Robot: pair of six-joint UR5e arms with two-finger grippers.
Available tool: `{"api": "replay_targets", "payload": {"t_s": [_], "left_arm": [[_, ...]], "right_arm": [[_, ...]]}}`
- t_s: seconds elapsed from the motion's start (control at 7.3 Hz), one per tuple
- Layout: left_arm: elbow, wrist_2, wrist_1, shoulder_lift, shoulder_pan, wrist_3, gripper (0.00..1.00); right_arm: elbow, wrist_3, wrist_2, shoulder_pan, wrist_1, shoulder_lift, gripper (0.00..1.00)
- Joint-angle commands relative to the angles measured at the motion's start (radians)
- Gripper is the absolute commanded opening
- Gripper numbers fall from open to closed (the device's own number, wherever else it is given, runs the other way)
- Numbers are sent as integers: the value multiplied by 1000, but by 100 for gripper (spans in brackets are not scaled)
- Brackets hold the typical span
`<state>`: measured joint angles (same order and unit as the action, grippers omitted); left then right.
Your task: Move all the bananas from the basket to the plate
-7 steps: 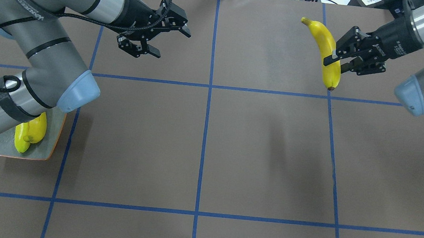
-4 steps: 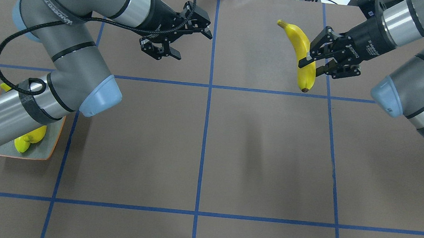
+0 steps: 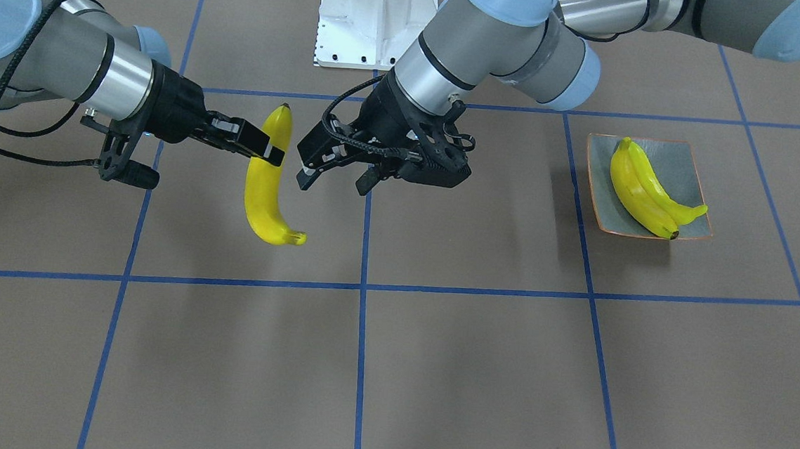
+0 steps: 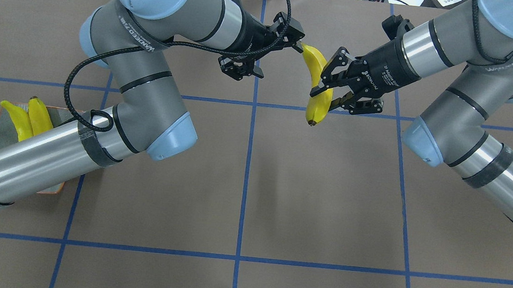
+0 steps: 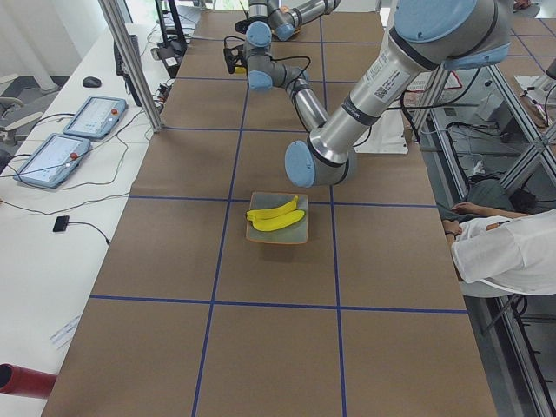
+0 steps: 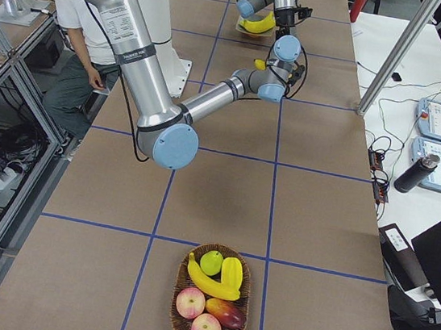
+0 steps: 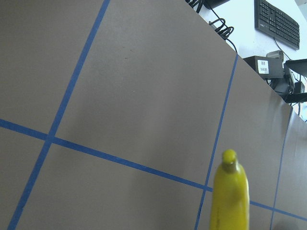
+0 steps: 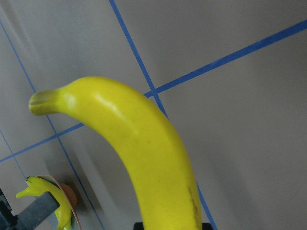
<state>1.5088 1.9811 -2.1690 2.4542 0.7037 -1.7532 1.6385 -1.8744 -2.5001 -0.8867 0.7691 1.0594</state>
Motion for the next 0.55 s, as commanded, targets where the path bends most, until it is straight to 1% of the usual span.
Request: {"api": "replay_targets", "payload": {"t_s": [0.0,0.14,0.41], "left_arm": [[-66,-37,-90,25,-9,-59,100],[-93,-41,-106,28,-9,-63,100],[-101,-41,-109,31,-9,-65,99]], "right_arm": [[33,-48,49,34,-2,-1,0],[47,-51,50,38,-1,-1,0],[63,-88,52,38,-4,-1,0]]}}
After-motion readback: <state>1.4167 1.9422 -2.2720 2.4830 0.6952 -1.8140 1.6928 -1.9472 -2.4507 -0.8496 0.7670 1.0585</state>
